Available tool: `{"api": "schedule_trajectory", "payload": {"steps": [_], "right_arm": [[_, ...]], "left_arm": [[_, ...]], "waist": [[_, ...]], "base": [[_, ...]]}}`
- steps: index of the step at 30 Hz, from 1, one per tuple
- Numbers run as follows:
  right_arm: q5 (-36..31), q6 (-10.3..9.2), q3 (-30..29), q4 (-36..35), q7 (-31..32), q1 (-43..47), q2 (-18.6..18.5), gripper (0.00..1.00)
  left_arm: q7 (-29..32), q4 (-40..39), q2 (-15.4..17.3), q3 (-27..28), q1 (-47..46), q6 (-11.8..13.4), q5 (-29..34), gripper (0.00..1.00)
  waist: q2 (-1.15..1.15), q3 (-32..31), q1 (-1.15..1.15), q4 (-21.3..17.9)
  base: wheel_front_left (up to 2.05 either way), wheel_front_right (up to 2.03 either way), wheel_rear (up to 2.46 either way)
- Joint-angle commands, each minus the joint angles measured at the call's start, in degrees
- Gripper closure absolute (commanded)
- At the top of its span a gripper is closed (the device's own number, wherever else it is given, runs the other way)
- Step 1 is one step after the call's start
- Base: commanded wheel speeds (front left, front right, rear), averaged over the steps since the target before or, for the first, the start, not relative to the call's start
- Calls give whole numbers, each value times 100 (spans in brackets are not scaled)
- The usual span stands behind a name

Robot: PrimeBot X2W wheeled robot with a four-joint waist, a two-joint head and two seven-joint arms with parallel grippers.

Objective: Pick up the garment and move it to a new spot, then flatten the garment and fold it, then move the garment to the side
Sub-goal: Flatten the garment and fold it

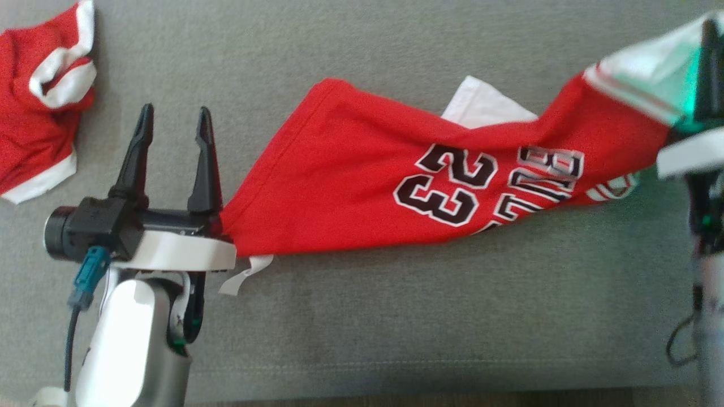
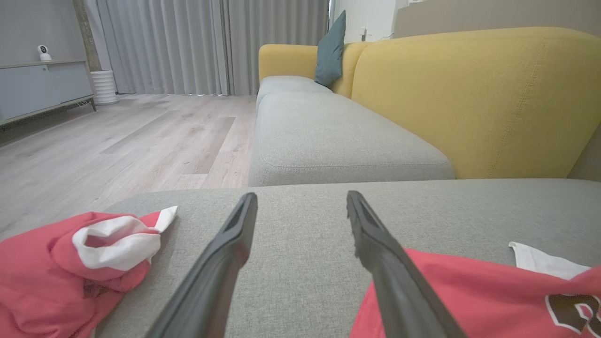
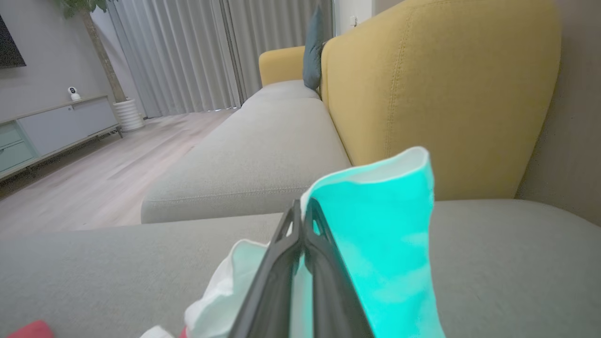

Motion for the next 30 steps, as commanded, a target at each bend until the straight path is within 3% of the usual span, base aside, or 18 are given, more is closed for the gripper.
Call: {"api": "schedule_trajectory", "payload": {"steps": [1,9,11,16,20,30], "right_arm": [[74,-4,172,-5,-157,-321,-161,100],[226,-4,537,1455,-408,-1071,-412,100],[271,-4,684,1830,-519,-1207,-426,0],[293,-4,1005,2321,-1161,-1317,-440,0],[218,-4,1154,2277,-1545,-1135,-444,0],[-214,-4,796,839,-1681,371,-108,0]], "left_arm": [[-44,-179,39,153,-219,-32,62,0],[-44,-134,-32,139,-344,-107,115,0],[-44,-115,-52,134,-362,-123,129,0],[-44,-62,-77,165,-344,-150,160,0],[-44,1,-60,217,-272,-164,189,0],[-44,84,18,346,23,-153,230,0]], "waist": [[0,143,0,137],[0,321,0,259],[0,339,0,266],[0,287,0,188],[0,159,0,69],[0,-236,0,-223]], "base": [[0,0,0],[0,0,0],[0,0,0],[0,0,0],[0,0,0],[0,0,0]]}}
